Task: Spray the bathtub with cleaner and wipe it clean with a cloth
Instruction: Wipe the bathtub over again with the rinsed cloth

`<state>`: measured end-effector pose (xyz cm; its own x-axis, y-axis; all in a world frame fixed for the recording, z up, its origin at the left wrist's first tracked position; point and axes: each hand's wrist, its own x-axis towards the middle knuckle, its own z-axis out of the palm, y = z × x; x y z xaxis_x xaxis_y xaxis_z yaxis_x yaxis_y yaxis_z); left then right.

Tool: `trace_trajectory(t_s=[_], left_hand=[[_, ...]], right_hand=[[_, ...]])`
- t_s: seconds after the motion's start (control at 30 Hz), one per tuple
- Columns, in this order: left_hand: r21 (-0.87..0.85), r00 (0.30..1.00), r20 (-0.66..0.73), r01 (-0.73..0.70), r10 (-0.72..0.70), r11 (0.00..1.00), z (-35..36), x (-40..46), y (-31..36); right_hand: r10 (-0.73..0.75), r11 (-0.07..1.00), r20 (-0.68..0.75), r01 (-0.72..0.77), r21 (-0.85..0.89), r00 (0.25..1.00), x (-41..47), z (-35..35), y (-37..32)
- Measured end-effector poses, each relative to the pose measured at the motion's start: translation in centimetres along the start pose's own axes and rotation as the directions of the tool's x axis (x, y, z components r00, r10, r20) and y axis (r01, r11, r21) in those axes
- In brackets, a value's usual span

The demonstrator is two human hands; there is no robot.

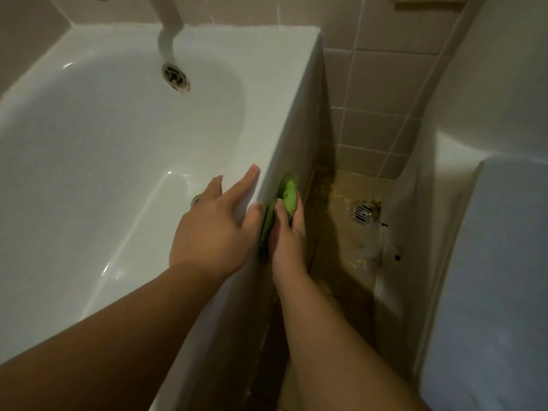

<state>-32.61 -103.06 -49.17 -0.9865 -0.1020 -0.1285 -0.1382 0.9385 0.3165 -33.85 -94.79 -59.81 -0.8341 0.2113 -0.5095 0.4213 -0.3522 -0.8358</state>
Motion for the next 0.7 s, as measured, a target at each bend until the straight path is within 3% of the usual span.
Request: trace_trajectory(t_s=[0.13,0.33,0.53,0.7], left_hand=[[-0.040,1.000,0.015,0.005,-0.004,0.999,0.0,2.4,0.5],[-0.169,0.999,-0.017,-0.038,0.035,0.985,-0.2,5.0,0.6],[-0.167,0.999,-0.023,-0.038,0.035,0.985,-0.9,6.5,1.5],[-0.219,0.999,-0.016,-0.046,0.043,0.975,-0.9,8.0,1.9]], right_hand=[[0.056,0.998,-0.001,-0.056,-0.007,0.998,-2.3,0.0,0.0],[-0.071,0.997,0.036,0.071,0.023,0.997,-0.2,0.6,-4.2],[0.130,0.991,-0.045,-0.131,-0.025,0.990,-2.3,0.1,-1.1],[0.099,0.995,-0.018,-0.099,0.011,0.995,-1.9,0.2,-2.0]])
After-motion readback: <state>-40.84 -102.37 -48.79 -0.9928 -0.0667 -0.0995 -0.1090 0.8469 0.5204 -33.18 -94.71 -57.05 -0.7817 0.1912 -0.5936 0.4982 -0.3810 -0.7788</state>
